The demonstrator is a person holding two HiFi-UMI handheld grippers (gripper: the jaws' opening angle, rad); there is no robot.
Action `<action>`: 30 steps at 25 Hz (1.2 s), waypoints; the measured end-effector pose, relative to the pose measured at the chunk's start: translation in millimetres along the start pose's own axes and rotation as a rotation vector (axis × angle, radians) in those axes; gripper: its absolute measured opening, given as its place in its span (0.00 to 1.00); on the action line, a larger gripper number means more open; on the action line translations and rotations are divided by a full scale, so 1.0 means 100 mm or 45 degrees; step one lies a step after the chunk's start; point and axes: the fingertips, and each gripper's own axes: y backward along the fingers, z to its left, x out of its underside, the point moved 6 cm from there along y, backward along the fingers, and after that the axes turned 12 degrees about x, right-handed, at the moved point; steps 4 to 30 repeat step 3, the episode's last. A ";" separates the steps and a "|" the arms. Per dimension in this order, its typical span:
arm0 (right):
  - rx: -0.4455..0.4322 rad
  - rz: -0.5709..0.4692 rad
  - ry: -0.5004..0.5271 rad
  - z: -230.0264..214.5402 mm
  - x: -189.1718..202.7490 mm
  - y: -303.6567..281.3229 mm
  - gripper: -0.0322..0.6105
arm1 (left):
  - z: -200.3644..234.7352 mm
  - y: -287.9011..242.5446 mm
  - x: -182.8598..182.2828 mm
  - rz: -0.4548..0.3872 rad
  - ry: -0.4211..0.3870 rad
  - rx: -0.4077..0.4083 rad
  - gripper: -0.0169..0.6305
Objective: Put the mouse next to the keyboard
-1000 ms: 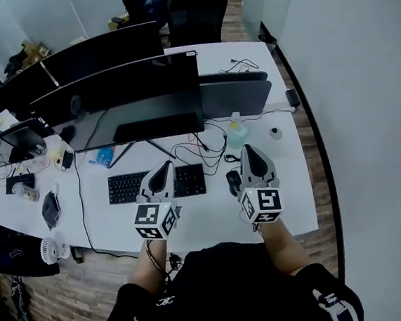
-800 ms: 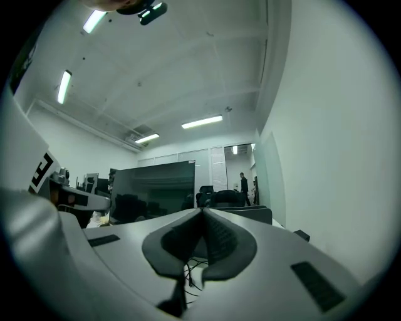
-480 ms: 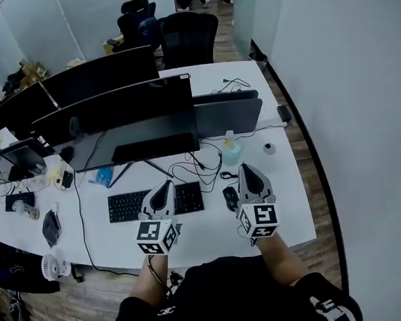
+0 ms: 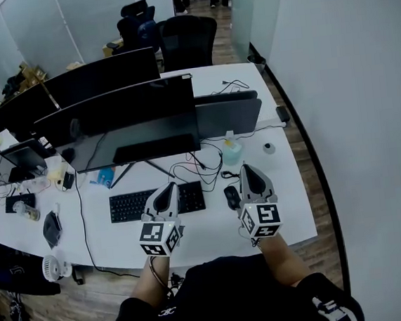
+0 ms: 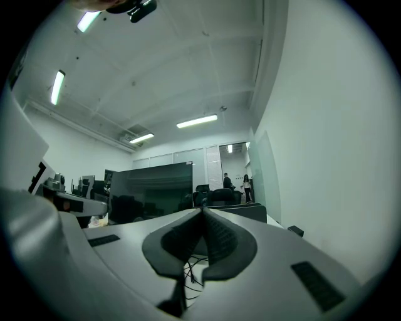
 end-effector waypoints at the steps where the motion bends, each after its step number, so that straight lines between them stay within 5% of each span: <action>1: 0.000 0.001 0.001 0.01 0.00 0.02 0.07 | 0.00 0.02 0.01 0.001 0.000 0.003 0.05; 30: 0.002 0.003 0.002 0.04 0.01 0.05 0.07 | 0.00 0.05 0.02 0.003 -0.001 0.007 0.05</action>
